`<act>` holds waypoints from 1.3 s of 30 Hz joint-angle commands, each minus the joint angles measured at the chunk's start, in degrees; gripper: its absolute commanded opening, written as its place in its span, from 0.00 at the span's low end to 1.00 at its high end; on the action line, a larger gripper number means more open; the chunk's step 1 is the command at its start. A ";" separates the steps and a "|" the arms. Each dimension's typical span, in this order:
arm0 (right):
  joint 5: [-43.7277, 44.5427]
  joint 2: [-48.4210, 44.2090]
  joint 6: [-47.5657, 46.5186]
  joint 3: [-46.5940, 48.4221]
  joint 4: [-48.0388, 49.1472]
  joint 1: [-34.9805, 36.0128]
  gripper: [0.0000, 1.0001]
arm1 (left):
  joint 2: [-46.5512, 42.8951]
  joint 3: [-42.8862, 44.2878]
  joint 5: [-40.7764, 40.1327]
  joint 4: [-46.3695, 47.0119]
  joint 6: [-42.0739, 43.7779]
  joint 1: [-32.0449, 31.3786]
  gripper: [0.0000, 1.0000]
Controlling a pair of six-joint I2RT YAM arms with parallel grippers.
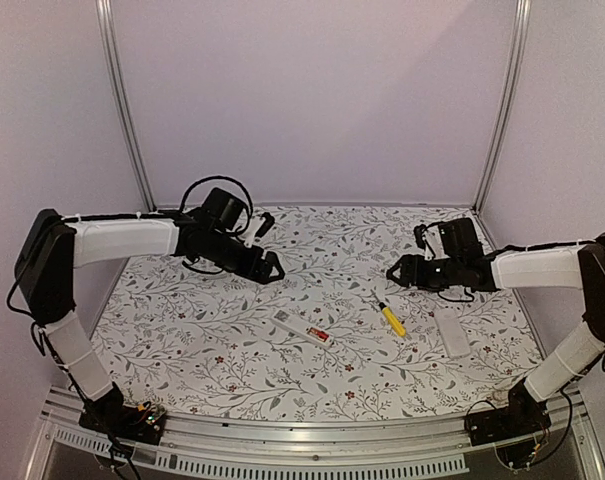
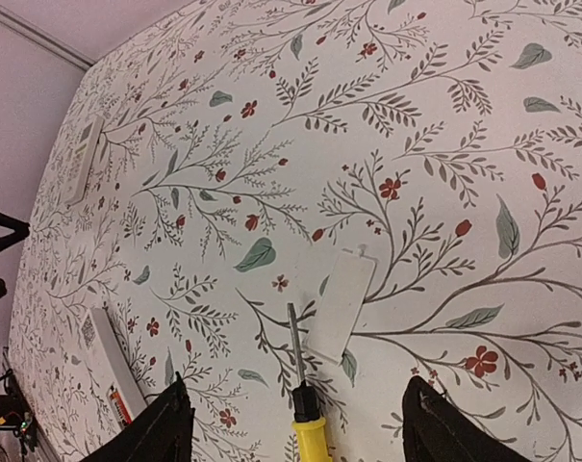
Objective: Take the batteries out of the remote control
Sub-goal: Place the remote control without the battery cover at the center of the board, then pick up the screwdriver from the center of the board.
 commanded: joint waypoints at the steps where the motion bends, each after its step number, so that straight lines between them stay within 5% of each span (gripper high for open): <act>1: 7.58 -3.68 -4.49 -0.08 -12.34 6.06 0.71 | -9.46 -5.06 -4.47 10.41 -2.86 3.74 0.90; 8: 13.55 -3.57 -3.82 -0.18 -18.87 11.74 0.58 | -18.00 -9.84 -2.54 15.95 -6.29 13.58 0.90; 39: 25.42 5.97 -1.41 4.24 -23.81 20.59 0.37 | -20.70 -10.91 -1.01 15.74 -7.79 13.86 0.91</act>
